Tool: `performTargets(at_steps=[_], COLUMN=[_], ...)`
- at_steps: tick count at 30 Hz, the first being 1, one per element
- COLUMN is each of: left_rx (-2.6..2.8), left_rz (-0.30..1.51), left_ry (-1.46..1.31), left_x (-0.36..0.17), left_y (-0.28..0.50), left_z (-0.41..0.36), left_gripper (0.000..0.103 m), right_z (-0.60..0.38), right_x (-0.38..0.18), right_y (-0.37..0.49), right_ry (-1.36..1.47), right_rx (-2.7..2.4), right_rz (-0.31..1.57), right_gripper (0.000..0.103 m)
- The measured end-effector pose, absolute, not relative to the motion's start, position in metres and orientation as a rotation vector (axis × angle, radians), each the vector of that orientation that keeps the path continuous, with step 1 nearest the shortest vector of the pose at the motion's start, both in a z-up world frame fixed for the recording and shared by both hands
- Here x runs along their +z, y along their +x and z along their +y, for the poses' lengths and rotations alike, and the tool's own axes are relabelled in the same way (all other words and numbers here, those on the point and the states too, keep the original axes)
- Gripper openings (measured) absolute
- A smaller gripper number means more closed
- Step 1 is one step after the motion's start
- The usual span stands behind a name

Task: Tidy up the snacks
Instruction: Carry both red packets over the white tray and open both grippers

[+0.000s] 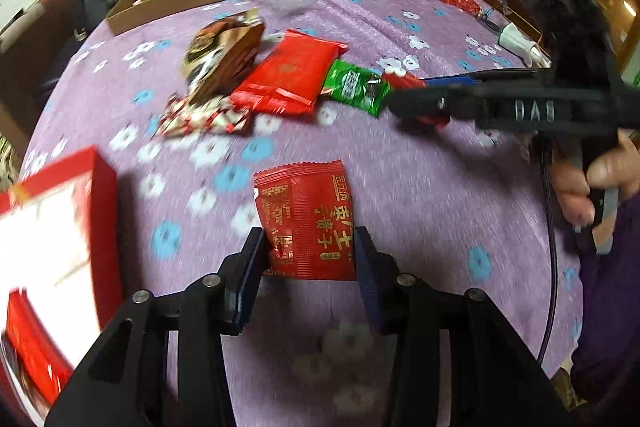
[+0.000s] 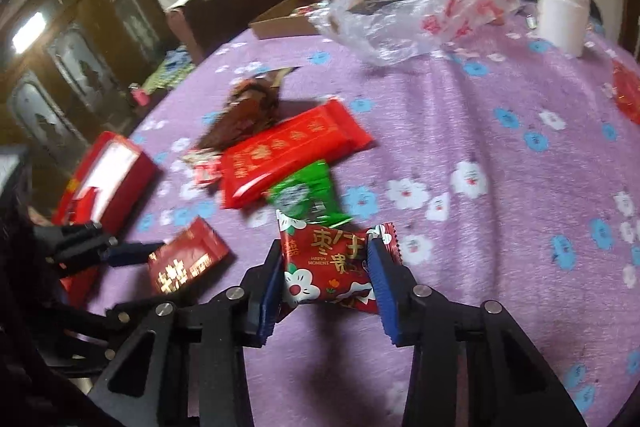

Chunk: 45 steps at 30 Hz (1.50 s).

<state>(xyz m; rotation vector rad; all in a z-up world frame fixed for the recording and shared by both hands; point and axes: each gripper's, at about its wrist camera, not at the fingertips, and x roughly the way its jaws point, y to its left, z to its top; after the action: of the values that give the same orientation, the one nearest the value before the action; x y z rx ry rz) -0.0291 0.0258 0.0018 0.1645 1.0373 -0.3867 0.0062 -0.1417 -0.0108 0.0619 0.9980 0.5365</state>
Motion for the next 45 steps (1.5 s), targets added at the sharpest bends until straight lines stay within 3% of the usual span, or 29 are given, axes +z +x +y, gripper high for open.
performTargets(at_steps=[10,28,37,45], left_rx=[-0.335,-0.308,-0.198,0.022], left_rz=[0.914,0.813,0.751,0.686], left_ry=[0.102,0.008,-0.036,-0.085], left_x=[0.023,0.049,0.068,0.075], left_y=[-0.076,-0.113,-0.138,-0.153], left_z=[0.05,0.093,0.153,0.225], left_gripper=[0.042,0.042,0.042,0.042], right_z=[-0.144,-0.14,-0.061,0.071], right_x=[-0.008,-0.01,0.007,0.04], right_y=[0.005,0.003,0.0,-0.004], right_ry=[0.263,0.498,0.568,0.35], right_rx=[0.732,0.891,1.033,1.143], right_rz=[1.031,1.059,1.092,1.081], right_gripper=[0.029,0.027,0.027,0.027])
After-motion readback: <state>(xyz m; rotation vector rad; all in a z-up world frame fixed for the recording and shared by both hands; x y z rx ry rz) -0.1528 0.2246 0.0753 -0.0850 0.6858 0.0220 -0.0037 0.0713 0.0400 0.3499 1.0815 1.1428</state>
